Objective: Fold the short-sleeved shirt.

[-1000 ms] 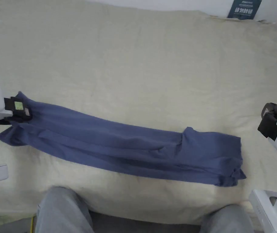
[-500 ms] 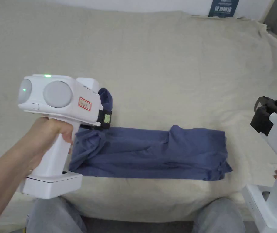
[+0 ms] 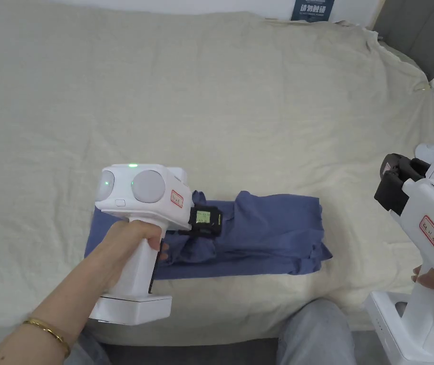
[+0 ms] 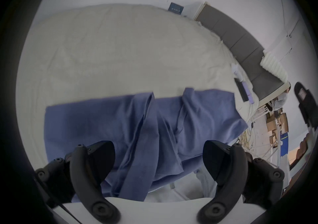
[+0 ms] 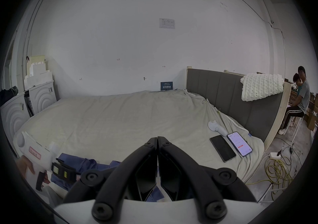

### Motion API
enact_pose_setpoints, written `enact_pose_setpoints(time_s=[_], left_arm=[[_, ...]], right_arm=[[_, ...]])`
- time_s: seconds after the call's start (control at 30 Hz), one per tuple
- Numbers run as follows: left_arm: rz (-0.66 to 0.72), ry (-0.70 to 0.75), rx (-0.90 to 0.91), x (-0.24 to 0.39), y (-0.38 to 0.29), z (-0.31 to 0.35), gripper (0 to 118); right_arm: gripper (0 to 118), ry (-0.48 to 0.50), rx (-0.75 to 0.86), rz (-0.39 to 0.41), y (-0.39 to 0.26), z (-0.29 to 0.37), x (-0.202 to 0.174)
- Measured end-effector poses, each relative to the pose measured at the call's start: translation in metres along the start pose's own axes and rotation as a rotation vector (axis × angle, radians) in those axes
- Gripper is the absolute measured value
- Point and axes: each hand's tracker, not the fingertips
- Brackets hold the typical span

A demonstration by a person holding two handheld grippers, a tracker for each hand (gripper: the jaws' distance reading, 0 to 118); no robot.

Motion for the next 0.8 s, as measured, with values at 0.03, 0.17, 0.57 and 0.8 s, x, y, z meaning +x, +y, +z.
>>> enact_pose_setpoints(time_s=[0.03, 0.17, 0.57, 0.8], left_arm=[[-0.002, -0.008, 0.025, -0.001, 0.003, 0.007, 108], [-0.010, 0.075, 0.148, -0.008, 0.010, 0.042, 107], [-0.093, 0.250, 0.230, -0.022, -0.041, 0.010, 0], [-0.119, 0.207, 0.208, 0.025, -0.065, -0.029, 0]], right_arm=[[0, 0.001, 0.000, 0.002, 0.000, 0.000, -0.001], [0, 0.018, 0.002, 0.004, -0.001, -0.002, -0.005], [0, 0.050, -0.001, -0.007, -0.003, -0.001, -0.011], [0, 0.041, -0.016, -0.042, -0.007, 0.001, -0.001]])
